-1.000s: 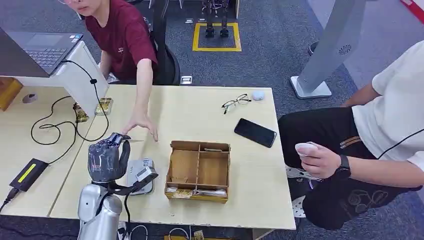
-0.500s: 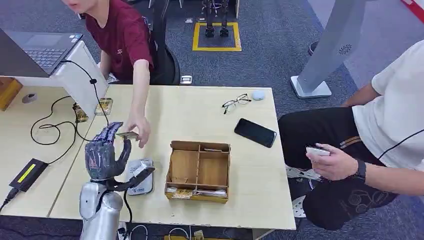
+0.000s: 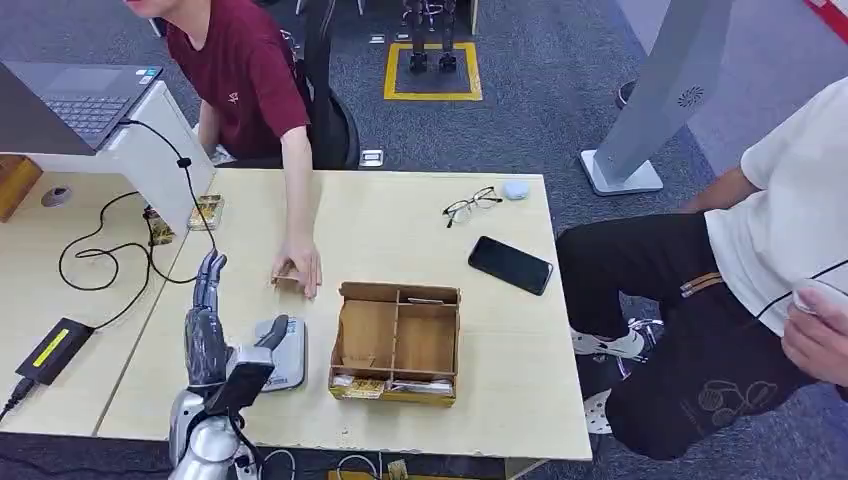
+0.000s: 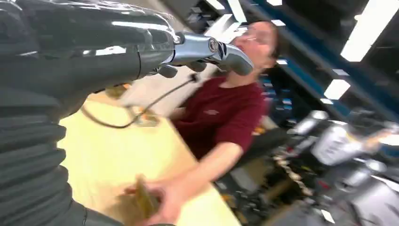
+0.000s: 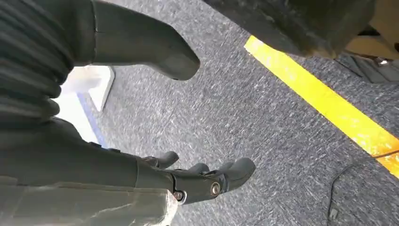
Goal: Pass the card to the sensor for recognition and then transmit it.
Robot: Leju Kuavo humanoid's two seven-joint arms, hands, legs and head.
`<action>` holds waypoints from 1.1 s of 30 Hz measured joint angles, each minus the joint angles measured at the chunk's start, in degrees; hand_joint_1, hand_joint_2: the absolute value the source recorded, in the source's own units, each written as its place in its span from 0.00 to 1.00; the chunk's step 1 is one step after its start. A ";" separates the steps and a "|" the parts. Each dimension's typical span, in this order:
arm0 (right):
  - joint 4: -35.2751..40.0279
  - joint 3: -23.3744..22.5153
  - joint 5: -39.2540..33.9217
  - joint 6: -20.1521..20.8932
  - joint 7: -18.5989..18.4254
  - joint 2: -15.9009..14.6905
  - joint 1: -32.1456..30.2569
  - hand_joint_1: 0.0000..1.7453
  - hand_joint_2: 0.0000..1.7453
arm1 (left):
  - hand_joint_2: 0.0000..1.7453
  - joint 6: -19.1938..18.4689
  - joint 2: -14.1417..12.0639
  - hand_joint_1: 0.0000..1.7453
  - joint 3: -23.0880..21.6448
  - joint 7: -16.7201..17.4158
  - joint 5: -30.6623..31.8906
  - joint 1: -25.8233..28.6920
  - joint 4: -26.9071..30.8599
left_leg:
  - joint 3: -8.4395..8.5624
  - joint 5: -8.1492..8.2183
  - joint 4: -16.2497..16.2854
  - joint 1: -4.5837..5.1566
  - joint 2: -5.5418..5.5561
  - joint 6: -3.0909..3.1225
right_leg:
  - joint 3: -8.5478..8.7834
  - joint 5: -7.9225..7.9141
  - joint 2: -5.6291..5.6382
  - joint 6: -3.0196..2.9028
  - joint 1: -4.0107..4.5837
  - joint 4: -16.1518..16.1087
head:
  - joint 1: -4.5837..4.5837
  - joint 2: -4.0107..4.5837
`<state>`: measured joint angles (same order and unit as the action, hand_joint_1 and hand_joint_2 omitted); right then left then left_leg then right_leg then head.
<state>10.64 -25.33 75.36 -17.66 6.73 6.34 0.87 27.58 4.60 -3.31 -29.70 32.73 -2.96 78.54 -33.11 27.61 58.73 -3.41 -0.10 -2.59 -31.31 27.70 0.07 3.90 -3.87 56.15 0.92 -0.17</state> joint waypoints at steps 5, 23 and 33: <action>0.00 -0.92 -0.81 -0.07 0.46 0.00 -0.36 0.00 1.00 | 1.00 0.61 -4.86 0.00 -5.65 -3.35 -1.30 8.84 12.70 | -0.03 0.06 0.00 0.00 0.00 -0.01 | -0.01 0.03 -0.01 0.02 0.00 -0.01 | -0.02 0.00; 0.02 -2.08 0.57 0.61 0.48 0.00 -0.23 0.00 1.00 | 1.00 11.94 -13.05 0.00 -16.38 -3.00 22.21 16.90 15.95 | 0.01 0.05 0.00 0.00 0.03 -0.01 | 0.02 0.01 -0.05 0.02 -0.01 -0.01 | -0.02 0.00; 0.02 -2.08 2.40 0.90 0.48 0.00 0.10 0.00 1.00 | 1.00 12.02 -11.48 0.00 -22.22 -4.53 23.47 13.41 7.16 | 0.02 0.04 0.00 -0.01 0.04 -0.02 | 0.04 0.01 -0.05 0.01 0.00 -0.01 | -0.02 0.00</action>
<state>10.67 -27.41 77.77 -16.76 7.21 6.34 0.96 39.60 -6.89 -25.53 -34.23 56.19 10.45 85.70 -33.09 27.66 58.73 -3.42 -0.07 -2.61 -31.28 27.71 0.02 3.91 -3.87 56.14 0.90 -0.17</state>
